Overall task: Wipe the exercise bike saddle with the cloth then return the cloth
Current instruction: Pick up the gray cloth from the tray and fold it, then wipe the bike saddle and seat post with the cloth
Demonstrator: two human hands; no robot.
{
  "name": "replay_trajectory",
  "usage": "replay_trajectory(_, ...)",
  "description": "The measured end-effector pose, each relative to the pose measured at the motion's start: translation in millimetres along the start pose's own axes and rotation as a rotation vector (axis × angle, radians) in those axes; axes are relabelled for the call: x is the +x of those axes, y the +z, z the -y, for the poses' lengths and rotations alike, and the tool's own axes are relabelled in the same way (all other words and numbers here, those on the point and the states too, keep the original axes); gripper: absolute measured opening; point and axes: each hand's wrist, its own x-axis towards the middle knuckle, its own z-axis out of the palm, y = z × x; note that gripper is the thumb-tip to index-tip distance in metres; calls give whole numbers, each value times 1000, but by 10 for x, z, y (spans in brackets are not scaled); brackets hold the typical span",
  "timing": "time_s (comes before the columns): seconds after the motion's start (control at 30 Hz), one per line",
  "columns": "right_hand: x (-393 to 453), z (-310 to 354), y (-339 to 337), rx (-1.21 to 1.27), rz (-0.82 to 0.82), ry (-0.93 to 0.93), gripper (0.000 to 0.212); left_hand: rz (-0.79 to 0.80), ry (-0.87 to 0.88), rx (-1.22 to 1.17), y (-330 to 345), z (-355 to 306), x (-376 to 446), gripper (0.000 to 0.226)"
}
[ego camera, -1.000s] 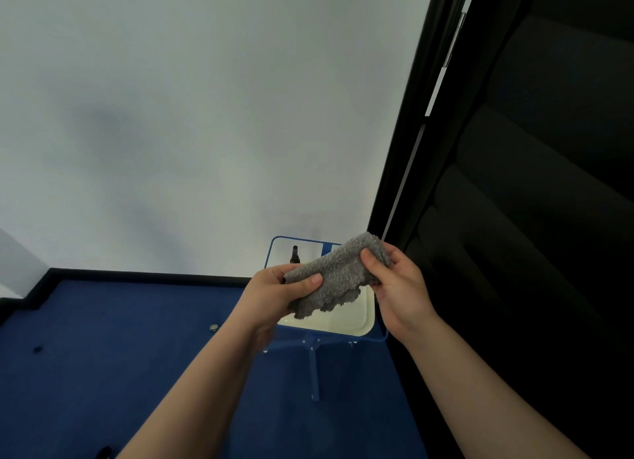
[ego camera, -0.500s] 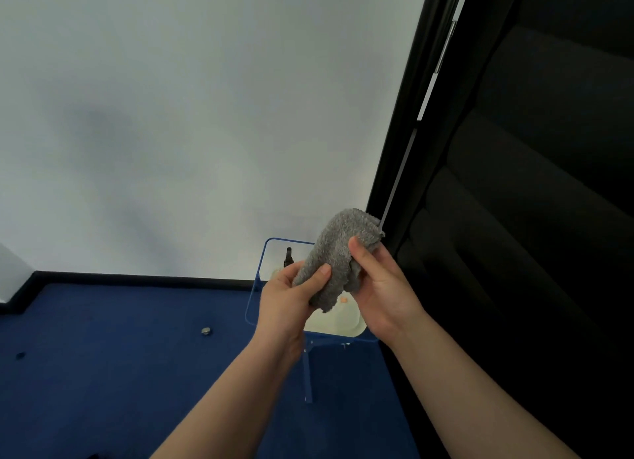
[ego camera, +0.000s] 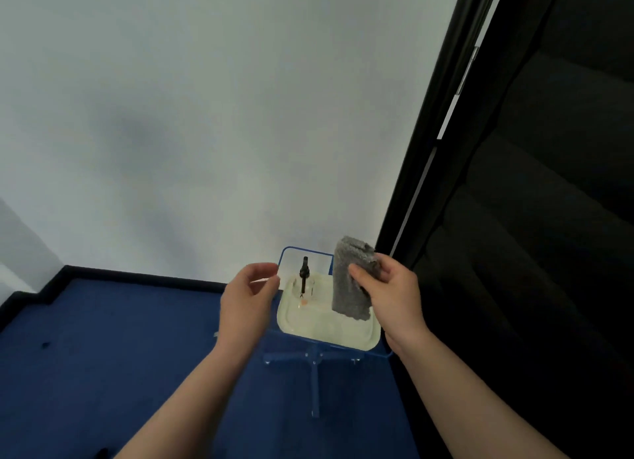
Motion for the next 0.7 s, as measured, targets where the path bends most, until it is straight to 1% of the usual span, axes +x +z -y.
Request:
replay_trajectory(0.1, 29, -21, 59, -112, -1, -40, 8, -30, 49, 173, -251, 21, -17, 20)
replay_trajectory(0.17, 52, -65, 99, -187, 14, -43, 10, -55, 70, 309, -406, 70, -63, 23)
replay_trajectory(0.27, 70, -166, 186, -256, 83, -23, 16, -104, 31, 456, -599, 187, -199, 28)
replay_trajectory(0.33, 47, -259, 259, -274, 175, -5, 14, -154, -29, 525, -680, 291, -354, 29)
replay_trajectory(0.4, -35, -332, 330, -313, 285, -12, 3, -215, -100, 556, -735, 420, -575, 31)
replay_trajectory(0.47, -149, -402, 384, -372, 392, -38, 7, -284, -185, 571, -772, 560, -864, 33)
replay_trajectory(0.53, -303, -476, 436, -415, 518, -68, 2, -353, -286, 577, -811, 688, -1215, 35)
replay_trajectory(0.63, -591, -574, 555, -447, 666, -128, 10, -465, -399, 577, -889, 842, -1778, 35)
replay_trajectory(0.7, -867, -630, 645, -455, 763, -159, 8, -538, -460, 568, -970, 906, -2192, 33)
